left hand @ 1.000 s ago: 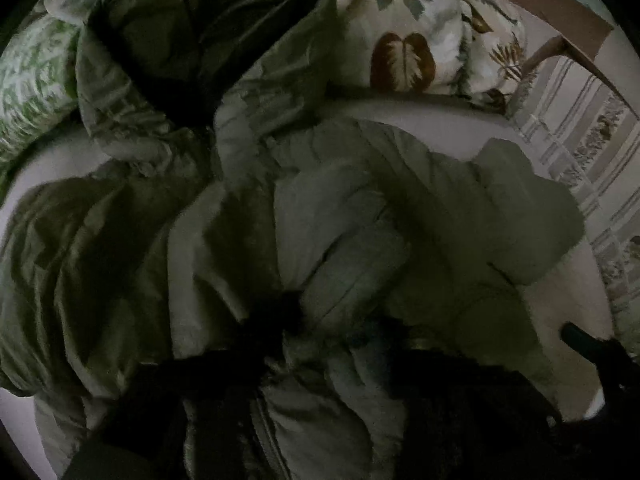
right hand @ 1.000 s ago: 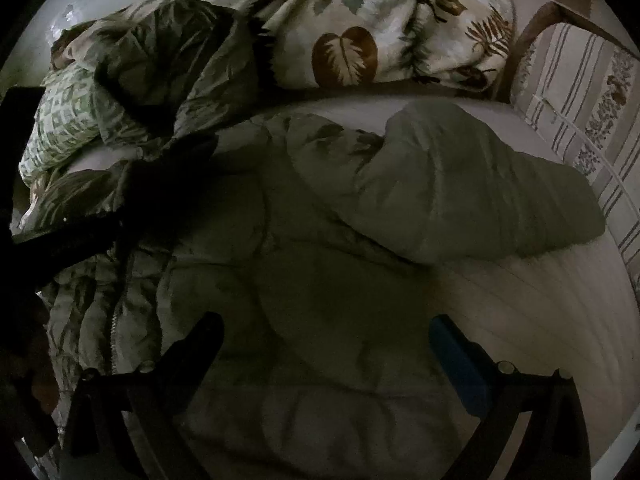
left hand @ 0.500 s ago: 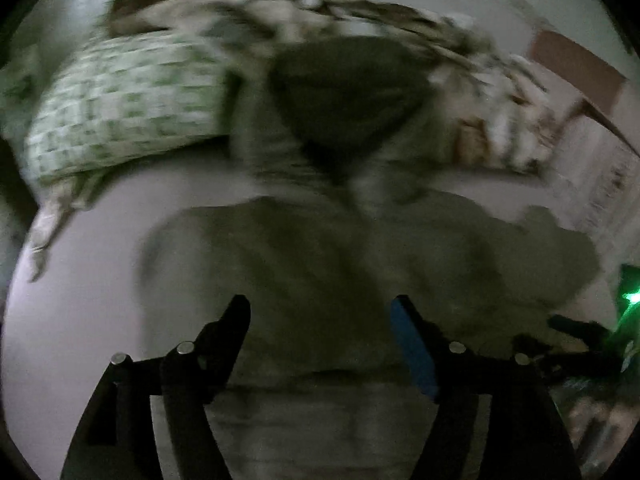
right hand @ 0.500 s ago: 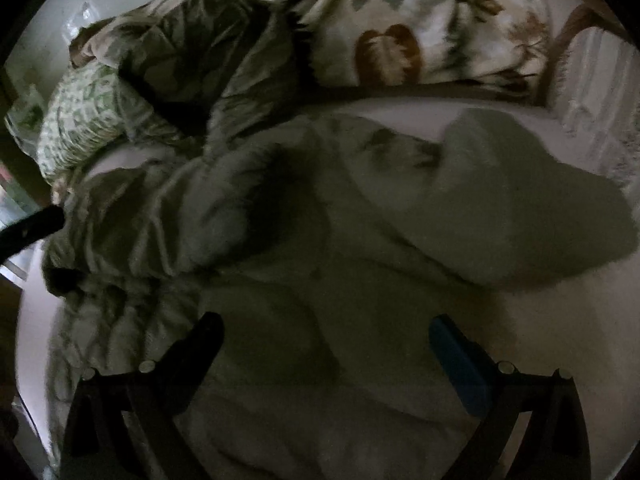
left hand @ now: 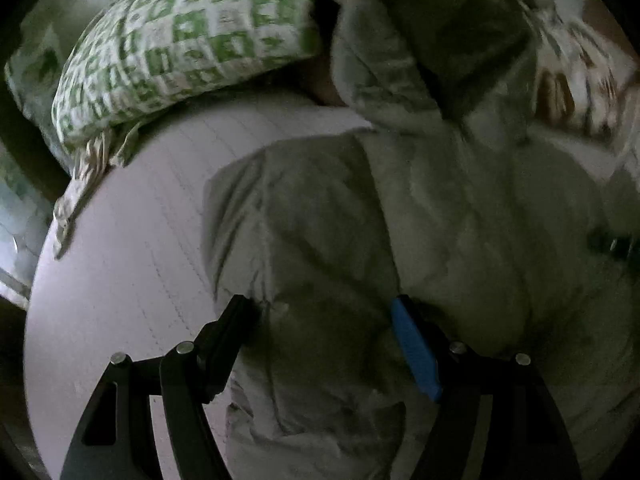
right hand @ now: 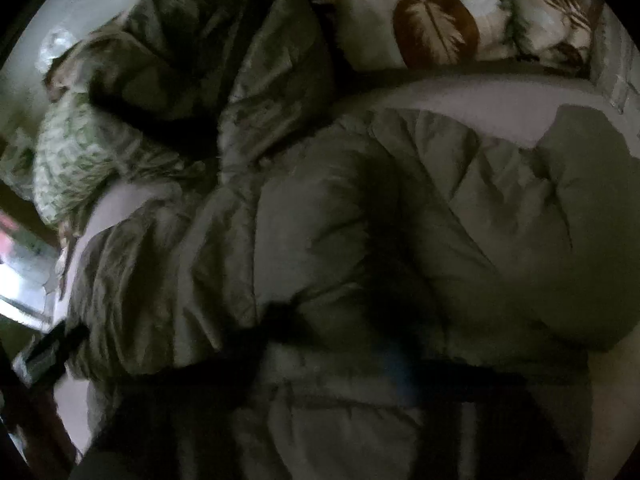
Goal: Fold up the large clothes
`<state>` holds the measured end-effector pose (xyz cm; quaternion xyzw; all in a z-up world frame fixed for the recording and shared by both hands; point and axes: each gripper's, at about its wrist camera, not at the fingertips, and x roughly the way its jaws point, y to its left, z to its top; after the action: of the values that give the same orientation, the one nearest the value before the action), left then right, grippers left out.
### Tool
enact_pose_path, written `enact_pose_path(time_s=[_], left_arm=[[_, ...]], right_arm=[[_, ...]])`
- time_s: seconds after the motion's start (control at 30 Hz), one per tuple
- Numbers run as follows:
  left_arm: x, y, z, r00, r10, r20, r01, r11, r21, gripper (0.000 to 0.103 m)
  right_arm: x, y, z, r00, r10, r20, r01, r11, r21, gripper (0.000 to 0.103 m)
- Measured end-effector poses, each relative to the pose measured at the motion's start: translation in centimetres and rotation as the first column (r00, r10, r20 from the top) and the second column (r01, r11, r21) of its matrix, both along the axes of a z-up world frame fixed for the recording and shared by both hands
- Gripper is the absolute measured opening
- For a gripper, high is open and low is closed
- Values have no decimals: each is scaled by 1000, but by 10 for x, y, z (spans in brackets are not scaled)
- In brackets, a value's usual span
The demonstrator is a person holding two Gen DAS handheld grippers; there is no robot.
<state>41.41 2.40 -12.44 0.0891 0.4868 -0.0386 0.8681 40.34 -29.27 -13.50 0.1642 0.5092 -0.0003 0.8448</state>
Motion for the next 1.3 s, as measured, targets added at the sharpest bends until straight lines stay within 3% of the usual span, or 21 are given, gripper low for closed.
enact_pose_path(time_s=[0.1,0.23,0.3,0.43,0.53,0.6,0.63,0.67,0.7,0.87,1.03,1.3], left_arm=[[-7,-6,-3,999,-34,1,34,999,3,74],[-15,-13,-3,997,-66,-27,66,998,-23,74],[-20,-23,-5,996,-86,-23,86,996,-2,74],[-30,-34,-14,994,-105,0,105,992,68,74],[-31,-34,-15,995,-103,14,102,991,88,74],[-31,-35,-15,995,-100,15,98,991,97,74],[-31,-36,-15,995,-99,17,97,990,98,74],[-31,-35,-15,995,-96,21,94,991,98,74],[-33,-36,-15,995,-94,26,91,991,97,74],[-39,-36,-14,996,-67,53,62,994,86,74],[-46,-38,-7,996,-40,75,34,996,80,74],[-59,-52,11,994,-22,105,23,1000,-5,74]], right_arm=[[-10,1,16,999,18,48,-14,997,-78,24],[-27,-18,38,993,2,120,17,988,-155,22],[-28,-28,35,994,-16,105,30,990,-138,22],[-20,-34,0,1000,-18,16,21,988,-152,23],[-22,-33,-14,999,-30,15,32,986,-161,26],[-24,-34,-10,999,-45,17,47,986,-160,34],[-25,-35,-7,998,-55,15,56,984,-169,44],[-29,-38,-2,998,-60,23,64,984,-167,75],[-32,-41,2,997,-61,41,66,987,-150,90],[-49,-52,22,995,-65,78,73,991,-112,90],[-74,-78,42,991,-83,106,97,987,-130,90],[-104,-143,49,979,-174,102,189,968,-165,90]])
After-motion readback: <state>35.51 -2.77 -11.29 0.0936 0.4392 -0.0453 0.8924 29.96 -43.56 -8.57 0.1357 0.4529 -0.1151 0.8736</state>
